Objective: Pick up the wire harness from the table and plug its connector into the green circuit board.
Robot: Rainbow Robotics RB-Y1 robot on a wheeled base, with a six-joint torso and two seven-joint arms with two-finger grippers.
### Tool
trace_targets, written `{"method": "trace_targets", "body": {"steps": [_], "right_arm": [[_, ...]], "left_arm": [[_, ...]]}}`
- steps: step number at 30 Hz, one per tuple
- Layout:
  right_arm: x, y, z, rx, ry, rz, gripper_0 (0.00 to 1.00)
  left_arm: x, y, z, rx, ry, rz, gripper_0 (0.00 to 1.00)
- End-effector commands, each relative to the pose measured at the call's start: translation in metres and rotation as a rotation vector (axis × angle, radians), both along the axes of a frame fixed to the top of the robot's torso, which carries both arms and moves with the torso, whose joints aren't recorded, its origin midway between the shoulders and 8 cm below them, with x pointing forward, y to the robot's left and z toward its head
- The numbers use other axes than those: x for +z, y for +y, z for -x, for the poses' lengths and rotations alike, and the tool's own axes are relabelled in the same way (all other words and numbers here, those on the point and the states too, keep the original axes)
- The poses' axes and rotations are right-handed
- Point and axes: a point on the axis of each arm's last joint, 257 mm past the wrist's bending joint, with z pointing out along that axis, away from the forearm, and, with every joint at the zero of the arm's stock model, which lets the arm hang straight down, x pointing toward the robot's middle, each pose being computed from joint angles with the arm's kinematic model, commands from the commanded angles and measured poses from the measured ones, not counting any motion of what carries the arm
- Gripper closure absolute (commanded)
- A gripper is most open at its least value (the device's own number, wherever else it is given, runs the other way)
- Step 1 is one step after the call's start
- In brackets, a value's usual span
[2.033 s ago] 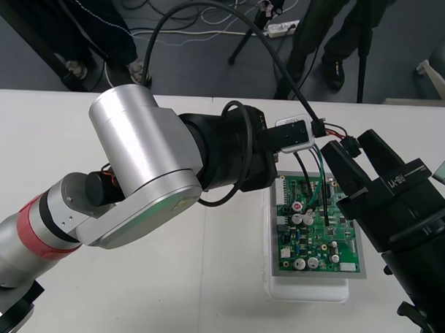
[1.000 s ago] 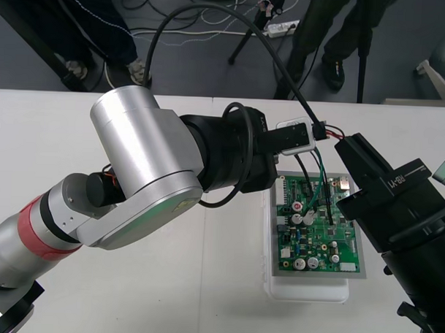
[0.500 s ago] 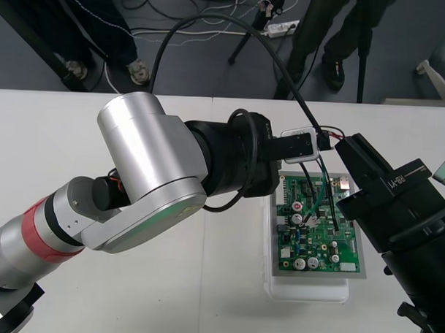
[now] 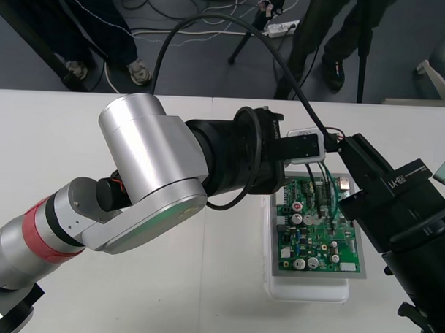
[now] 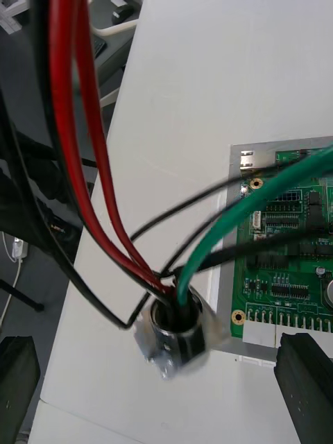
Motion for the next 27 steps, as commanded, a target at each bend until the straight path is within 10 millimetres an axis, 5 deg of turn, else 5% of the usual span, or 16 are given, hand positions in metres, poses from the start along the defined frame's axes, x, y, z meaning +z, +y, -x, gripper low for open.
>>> {"method": "trace_targets", "body": {"steps": [1, 12, 27], "right_arm": [[0.02, -0.005, 0.007, 0.002, -0.025, -0.033, 1.0], [0.02, -0.017, 0.015, 0.047, -0.041, 0.044, 1.0], [0.008, -0.046, 0.03, 0.237, -0.071, 0.139, 1.0]], "left_arm": [[0.025, -0.025, 0.008, -0.082, -0.093, 0.025, 0.0], [0.026, 0.003, -0.013, -0.069, -0.171, -0.013, 0.0], [0.011, 0.076, -0.029, -0.049, -0.096, -0.03, 0.0]]}}
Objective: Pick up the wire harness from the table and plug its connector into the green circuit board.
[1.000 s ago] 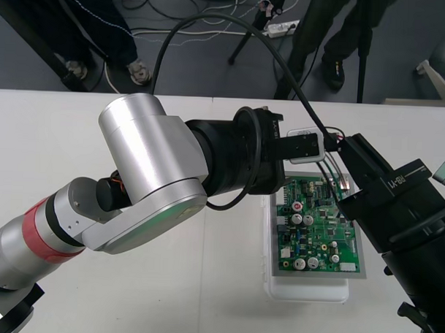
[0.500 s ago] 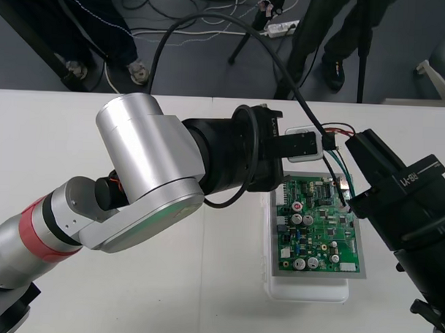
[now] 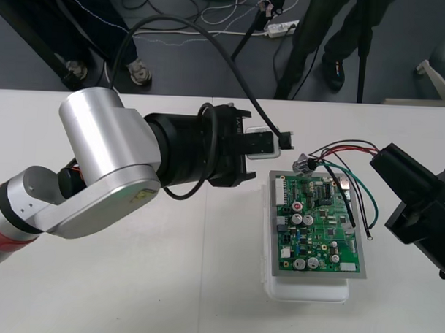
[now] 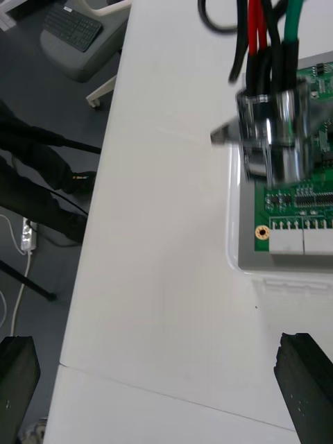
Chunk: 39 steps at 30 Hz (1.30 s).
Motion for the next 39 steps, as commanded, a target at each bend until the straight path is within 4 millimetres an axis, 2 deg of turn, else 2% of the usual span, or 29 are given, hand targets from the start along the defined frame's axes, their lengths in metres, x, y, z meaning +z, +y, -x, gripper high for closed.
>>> {"method": "trace_targets", "body": {"steps": [1, 7, 15, 19, 23, 31, 39], "right_arm": [[0.001, -0.018, 0.004, 0.066, 0.027, 0.041, 1.0], [0.005, -0.025, 0.012, 0.169, 0.041, 0.1, 1.0], [0.014, -0.016, 0.02, 0.288, 0.07, 0.172, 1.0], [0.017, -0.008, 0.025, 0.336, 0.063, 0.221, 1.0], [0.02, 0.0, 0.033, 0.408, 0.047, 0.259, 1.0], [0.022, 0.01, 0.049, 0.575, -0.013, 0.359, 1.0], [0.022, 0.027, 0.057, 0.68, -0.015, 0.359, 1.0]], "left_arm": [[0.022, 0.028, -0.01, -0.038, -0.073, 0.015, 0.0], [0.019, 0.049, -0.006, -0.038, -0.013, 0.072, 0.0], [0.017, 0.069, 0.006, -0.044, 0.06, 0.17, 0.0], [0.022, 0.065, 0.024, -0.084, 0.131, 0.276, 0.0], [0.023, 0.07, 0.035, -0.098, 0.196, 0.316, 0.0], [0.041, 0.075, 0.057, -0.16, 0.298, 0.372, 0.0], [0.059, 0.072, 0.082, -0.243, 0.363, 0.448, 0.0]]}}
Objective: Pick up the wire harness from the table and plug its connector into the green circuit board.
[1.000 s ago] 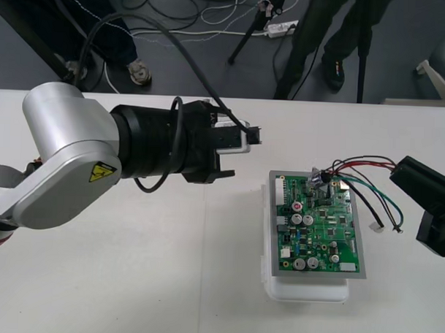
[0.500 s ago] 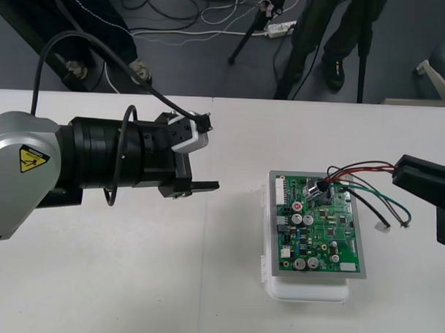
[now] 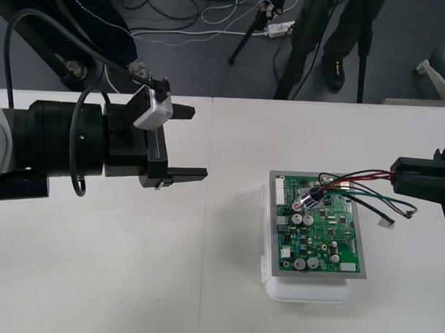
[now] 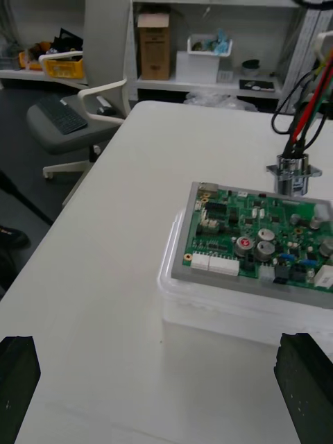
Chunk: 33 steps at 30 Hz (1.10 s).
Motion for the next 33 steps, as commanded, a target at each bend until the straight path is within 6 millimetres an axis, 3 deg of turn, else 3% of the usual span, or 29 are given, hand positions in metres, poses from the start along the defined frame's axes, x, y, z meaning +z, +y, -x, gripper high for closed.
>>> {"method": "trace_targets", "body": {"steps": [1, 11, 18, 26, 33], "right_arm": [[0.002, 0.016, 0.005, 0.075, 0.041, 0.027, 1.0], [0.003, 0.041, 0.007, 0.121, 0.075, -0.003, 1.0], [0.007, 0.051, -0.005, 0.087, 0.115, -0.062, 1.0], [0.01, 0.069, -0.012, 0.064, 0.157, -0.133, 1.0], [0.01, 0.081, -0.013, 0.051, 0.148, -0.129, 1.0]], "left_arm": [[0.005, -0.002, 0.03, -0.105, 0.015, 0.023, 0.0], [0.029, -0.003, 0.055, -0.177, 0.057, 0.167, 0.0], [0.043, -0.011, 0.075, -0.236, 0.089, 0.284, 0.0], [0.057, -0.02, 0.076, -0.266, 0.141, 0.428, 0.0], [0.055, -0.028, 0.074, -0.337, 0.242, 0.537, 0.0]]}}
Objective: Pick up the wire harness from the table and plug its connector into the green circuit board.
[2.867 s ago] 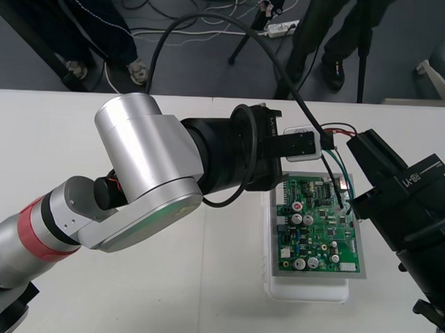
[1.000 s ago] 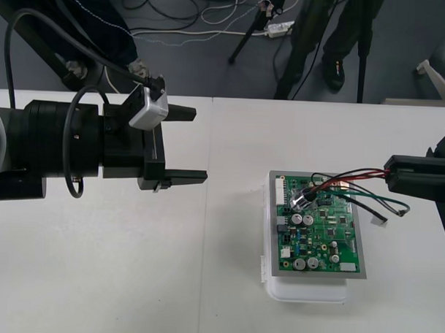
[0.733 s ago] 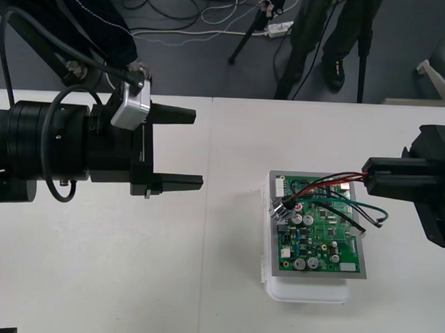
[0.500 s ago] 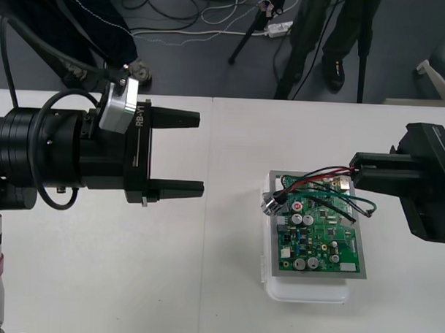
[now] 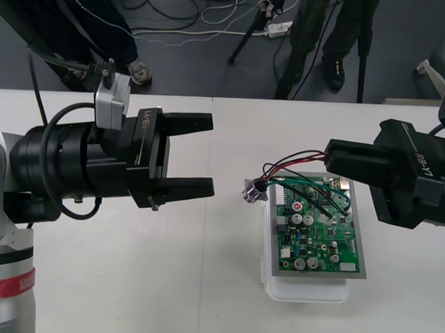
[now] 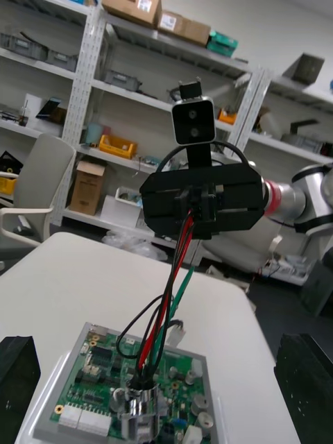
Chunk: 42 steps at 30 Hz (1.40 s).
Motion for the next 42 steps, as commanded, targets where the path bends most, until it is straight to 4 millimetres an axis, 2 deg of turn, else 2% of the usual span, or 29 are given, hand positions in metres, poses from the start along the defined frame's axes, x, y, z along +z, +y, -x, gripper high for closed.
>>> {"method": "trace_targets", "body": {"steps": [1, 12, 20, 42], "right_arm": [[0.011, 0.02, 0.012, 0.043, -0.02, -0.005, 1.0], [0.013, 0.038, 0.006, 0.048, 0.003, -0.024, 1.0], [0.013, 0.05, -0.003, 0.019, -0.003, -0.038, 1.0], [0.013, 0.054, -0.003, 0.024, 0.014, -0.049, 1.0]], "left_arm": [[0.0, -0.005, 0.007, -0.07, 0.01, 0.07, 0.0], [0.013, -0.018, 0.0, -0.161, 0.055, 0.137, 0.0], [0.015, -0.035, 0.0, -0.23, 0.064, 0.143, 0.0], [0.019, -0.066, 0.026, -0.349, -0.022, 0.102, 0.0]]}}
